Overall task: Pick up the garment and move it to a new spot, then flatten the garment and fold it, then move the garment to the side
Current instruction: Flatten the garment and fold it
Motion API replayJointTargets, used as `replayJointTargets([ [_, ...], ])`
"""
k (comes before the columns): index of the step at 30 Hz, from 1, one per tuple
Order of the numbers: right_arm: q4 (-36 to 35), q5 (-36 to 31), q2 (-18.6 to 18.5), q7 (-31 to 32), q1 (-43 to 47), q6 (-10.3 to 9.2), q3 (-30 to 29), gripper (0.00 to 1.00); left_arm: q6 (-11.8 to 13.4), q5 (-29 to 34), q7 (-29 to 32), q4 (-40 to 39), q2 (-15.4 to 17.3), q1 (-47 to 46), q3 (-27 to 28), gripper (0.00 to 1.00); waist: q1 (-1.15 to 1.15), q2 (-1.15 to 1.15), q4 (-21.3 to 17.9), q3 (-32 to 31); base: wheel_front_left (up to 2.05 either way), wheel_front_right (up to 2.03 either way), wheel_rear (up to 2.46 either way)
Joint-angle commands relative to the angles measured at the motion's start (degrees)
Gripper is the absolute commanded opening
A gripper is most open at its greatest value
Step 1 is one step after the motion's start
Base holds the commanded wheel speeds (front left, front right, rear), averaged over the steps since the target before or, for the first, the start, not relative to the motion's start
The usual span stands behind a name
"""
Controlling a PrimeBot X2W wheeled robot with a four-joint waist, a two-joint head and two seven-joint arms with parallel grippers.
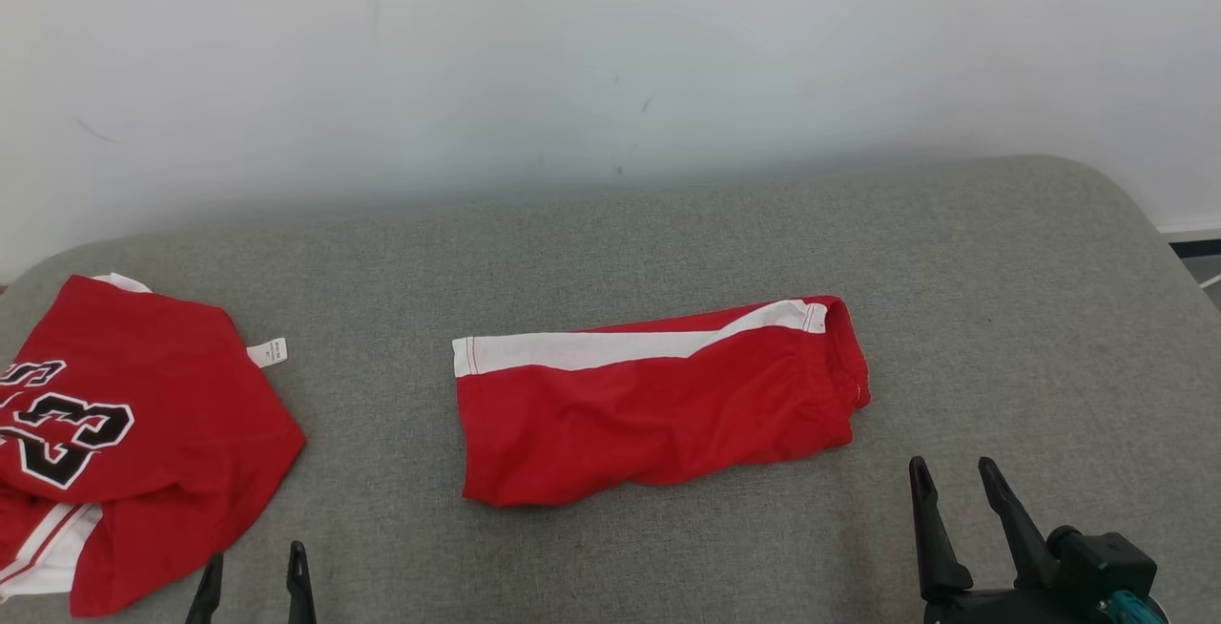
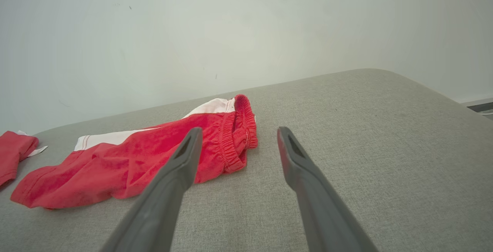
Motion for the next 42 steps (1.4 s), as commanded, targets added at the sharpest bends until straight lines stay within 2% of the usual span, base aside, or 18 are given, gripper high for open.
replayJointTargets([
  [1, 0.13, -0.36, -0.15, 0.24, -0.32, 0.01, 0.04, 1.00, -0.14, 0.54, -0.22, 0.27, -0.17, 0.64, 0.32, 1.00, 0.00, 0.00, -0.02, 0.03, 0.00, 0.00, 0.00],
  [7, 2.08, 0.09, -1.55, 1.43, -2.92, 0.01, 0.96, 1.00, -0.97, 0.96, -0.22, 0.73, -0.97, -0.14, 0.29, 1.00, 0.00, 0.00, 0.47, 0.30, 0.00, 0.00, 0.00],
  [13, 7.87, 0.49, -3.37, 3.14, -8.78, 0.01, 1.90, 1.00, -1.87, 1.51, -0.22, 1.09, -1.97, -0.72, -0.03, 1.00, 0.00, 0.00, 1.56, 1.07, 0.00, 0.00, 0.00],
  [30, 35.98, 2.61, -7.47, 4.05, -32.59, 0.01, 5.49, 1.00, -4.70, 2.33, -0.22, 3.19, -4.49, -5.58, -0.95, 1.00, 0.00, 0.00, 7.23, 7.50, 0.00, 0.00, 0.00],
  [42, 51.50, 3.62, -7.60, 4.61, -40.46, 0.01, 5.83, 1.00, -5.57, 3.09, -0.22, 3.42, -5.59, -7.49, 0.19, 1.00, 0.00, 0.00, 8.97, 10.59, 0.00, 0.00, 0.00],
])
